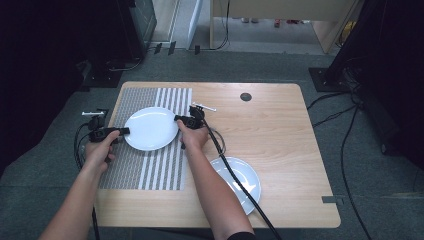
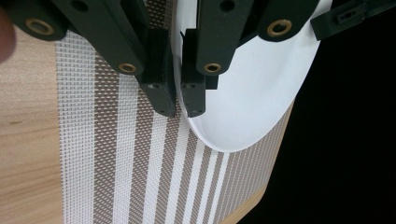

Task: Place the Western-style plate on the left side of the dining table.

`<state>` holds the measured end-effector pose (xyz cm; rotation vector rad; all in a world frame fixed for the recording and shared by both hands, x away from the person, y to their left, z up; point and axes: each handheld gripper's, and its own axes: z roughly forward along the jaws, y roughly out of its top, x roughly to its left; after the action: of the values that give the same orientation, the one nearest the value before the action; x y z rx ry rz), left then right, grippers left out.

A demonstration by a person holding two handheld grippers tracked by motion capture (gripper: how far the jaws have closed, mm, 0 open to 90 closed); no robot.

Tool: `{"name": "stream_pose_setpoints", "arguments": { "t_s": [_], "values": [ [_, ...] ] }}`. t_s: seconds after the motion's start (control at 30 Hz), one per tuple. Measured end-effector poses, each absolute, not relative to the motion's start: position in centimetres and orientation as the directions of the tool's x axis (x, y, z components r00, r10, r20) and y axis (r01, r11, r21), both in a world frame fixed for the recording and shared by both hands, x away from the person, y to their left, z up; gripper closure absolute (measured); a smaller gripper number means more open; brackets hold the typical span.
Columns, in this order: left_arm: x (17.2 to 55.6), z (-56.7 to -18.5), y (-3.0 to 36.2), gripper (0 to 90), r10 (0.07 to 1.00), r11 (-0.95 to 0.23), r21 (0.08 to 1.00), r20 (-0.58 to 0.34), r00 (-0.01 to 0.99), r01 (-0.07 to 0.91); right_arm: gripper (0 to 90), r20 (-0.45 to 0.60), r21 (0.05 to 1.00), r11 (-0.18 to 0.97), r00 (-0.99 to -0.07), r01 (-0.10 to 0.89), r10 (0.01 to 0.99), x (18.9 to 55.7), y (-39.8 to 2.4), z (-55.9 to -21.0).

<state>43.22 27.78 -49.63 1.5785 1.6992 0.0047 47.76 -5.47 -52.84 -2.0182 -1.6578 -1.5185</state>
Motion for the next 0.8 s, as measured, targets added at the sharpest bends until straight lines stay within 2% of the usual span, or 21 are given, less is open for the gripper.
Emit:
{"name": "stream_pose_setpoints", "arguments": {
  "t_s": [0.6,0.73,0.8],
  "values": [
    [43.23,-50.05,27.67,74.3,0.843,0.256,0.499,-0.535,0.061,0.828,85.0,0.7,0.507,-0.349,-0.14,0.788,0.7,47.79,-5.08,-53.09],
    [43.25,-50.16,27.55,72.6,0.847,0.25,0.5,-0.528,0.064,0.829,85.0,0.695,0.515,-0.345,-0.147,0.785,0.703,47.78,-5.05,-53.08],
    [43.21,-50.28,27.52,68.9,0.846,0.24,0.505,-0.528,0.077,0.829,85.2,0.693,0.521,-0.339,-0.156,0.783,0.703,47.78,-5.07,-53.08]
  ]
}}
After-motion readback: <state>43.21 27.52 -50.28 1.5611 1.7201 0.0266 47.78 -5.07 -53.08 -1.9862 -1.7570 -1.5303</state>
